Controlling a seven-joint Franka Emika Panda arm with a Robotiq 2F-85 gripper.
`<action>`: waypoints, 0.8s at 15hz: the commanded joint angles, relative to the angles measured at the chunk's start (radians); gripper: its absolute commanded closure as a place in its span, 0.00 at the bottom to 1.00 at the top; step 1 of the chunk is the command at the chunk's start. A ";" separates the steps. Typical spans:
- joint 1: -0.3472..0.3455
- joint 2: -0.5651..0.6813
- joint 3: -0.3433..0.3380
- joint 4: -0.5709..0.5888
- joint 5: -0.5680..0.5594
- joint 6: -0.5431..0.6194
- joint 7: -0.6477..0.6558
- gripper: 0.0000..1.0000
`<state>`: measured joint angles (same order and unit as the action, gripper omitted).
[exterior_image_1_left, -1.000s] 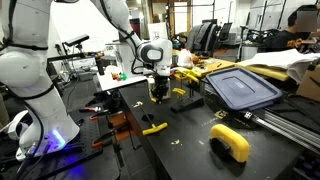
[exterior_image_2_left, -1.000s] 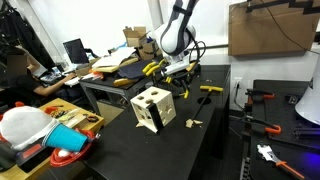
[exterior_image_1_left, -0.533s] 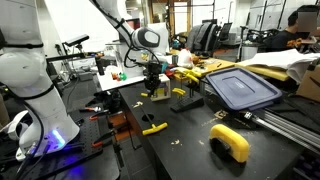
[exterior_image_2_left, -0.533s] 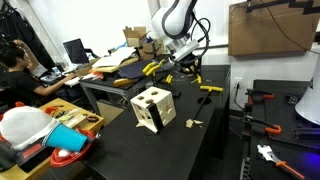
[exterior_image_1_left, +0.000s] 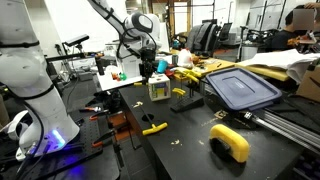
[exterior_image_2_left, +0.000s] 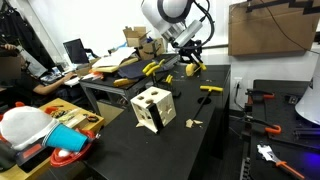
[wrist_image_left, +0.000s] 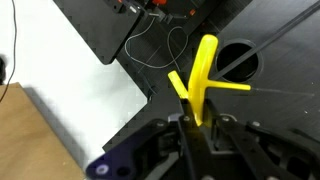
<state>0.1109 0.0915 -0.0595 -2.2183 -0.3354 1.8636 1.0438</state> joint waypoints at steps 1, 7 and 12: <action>-0.009 -0.054 0.043 0.005 -0.070 -0.069 -0.020 0.96; -0.005 -0.072 0.087 0.012 -0.173 -0.086 -0.018 0.96; 0.009 -0.053 0.125 0.055 -0.232 -0.083 -0.030 0.96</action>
<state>0.1129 0.0430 0.0405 -2.1987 -0.5395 1.8135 1.0437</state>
